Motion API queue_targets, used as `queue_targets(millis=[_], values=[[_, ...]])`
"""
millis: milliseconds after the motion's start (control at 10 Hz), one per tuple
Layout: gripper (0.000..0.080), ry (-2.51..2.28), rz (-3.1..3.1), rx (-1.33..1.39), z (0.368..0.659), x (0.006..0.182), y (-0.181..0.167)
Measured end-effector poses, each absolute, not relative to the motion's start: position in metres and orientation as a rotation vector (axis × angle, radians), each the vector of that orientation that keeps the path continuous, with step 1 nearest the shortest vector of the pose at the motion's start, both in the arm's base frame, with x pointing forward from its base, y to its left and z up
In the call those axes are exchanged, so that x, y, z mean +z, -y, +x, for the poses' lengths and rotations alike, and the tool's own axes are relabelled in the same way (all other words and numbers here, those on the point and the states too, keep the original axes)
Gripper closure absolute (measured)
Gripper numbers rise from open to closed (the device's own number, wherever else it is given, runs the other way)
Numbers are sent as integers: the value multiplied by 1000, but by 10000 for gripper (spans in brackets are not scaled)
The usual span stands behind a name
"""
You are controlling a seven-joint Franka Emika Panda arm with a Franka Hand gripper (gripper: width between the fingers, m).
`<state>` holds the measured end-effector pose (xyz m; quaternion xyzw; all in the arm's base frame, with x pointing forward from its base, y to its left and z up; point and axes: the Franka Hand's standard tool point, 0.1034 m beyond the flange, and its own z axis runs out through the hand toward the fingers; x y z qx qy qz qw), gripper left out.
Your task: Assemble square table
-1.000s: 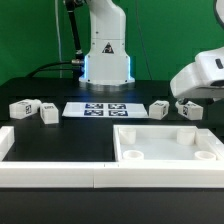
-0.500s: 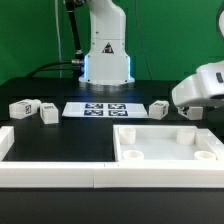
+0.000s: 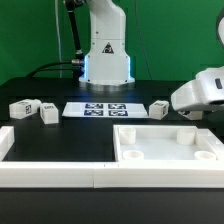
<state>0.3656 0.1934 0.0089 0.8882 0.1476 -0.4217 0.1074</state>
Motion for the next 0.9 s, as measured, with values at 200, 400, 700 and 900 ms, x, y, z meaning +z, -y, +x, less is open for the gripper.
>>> queue_targets(millis=[200,400,700,900], values=[[513,-434,2614,-1242,366,9,-193],[512,-435,2614,-1241,366,9,-193],[512,-434,2614,-1241,366,9,-193],[512,-434,2614,-1241,366,9,-193]])
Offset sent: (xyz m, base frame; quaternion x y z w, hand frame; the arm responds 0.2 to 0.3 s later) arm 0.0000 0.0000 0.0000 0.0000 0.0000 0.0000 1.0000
